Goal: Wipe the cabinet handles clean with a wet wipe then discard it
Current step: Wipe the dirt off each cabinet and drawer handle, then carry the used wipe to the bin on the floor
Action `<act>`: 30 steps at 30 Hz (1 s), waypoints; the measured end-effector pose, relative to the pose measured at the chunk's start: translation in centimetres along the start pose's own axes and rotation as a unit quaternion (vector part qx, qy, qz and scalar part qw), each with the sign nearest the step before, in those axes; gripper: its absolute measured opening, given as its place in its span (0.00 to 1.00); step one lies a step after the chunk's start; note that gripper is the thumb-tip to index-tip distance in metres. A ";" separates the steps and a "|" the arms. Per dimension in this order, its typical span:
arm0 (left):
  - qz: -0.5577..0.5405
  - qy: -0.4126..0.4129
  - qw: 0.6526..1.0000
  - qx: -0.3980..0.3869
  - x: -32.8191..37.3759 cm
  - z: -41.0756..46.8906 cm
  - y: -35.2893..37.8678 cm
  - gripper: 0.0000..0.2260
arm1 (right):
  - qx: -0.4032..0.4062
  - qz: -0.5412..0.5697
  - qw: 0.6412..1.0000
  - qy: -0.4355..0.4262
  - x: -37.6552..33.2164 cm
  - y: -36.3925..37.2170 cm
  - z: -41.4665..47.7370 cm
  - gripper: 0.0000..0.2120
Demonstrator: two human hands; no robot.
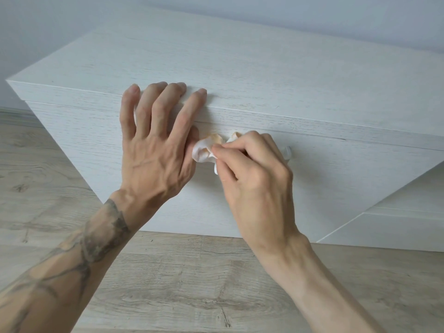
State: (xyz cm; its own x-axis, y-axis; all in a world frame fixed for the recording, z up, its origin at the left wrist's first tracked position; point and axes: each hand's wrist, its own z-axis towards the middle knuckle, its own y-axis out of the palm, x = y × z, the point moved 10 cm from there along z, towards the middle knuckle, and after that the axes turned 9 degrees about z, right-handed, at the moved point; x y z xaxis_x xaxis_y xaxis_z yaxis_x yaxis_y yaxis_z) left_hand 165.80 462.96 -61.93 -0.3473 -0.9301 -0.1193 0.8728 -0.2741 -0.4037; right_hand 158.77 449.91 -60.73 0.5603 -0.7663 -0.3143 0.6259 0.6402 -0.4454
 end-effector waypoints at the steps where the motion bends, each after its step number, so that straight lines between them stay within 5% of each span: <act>1: -0.001 0.000 1.000 -0.003 0.0 0.0 0.0 0.20 | -0.002 0.000 1.000 0.004 0.1 -0.1 0.0 0.09; 18: -0.004 -0.007 0.995 -0.097 0.6 1.4 -1.6 0.18 | 0.032 0.001 0.990 0.140 5.9 -9.2 -1.5 0.04; 30: -0.029 0.078 0.918 -0.387 5.2 13.5 -4.7 0.20 | -0.095 0.018 0.944 0.316 6.1 -16.0 9.9 0.04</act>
State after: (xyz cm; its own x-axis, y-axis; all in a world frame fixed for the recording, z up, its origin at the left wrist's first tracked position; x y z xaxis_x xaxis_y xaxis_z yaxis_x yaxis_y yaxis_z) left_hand 164.50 456.15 -48.42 -0.4832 -0.8567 -0.1805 0.3663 -0.0106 -0.9304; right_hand 157.55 435.54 -47.27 0.1060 -0.6611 -0.7428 0.4700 0.6916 -0.5485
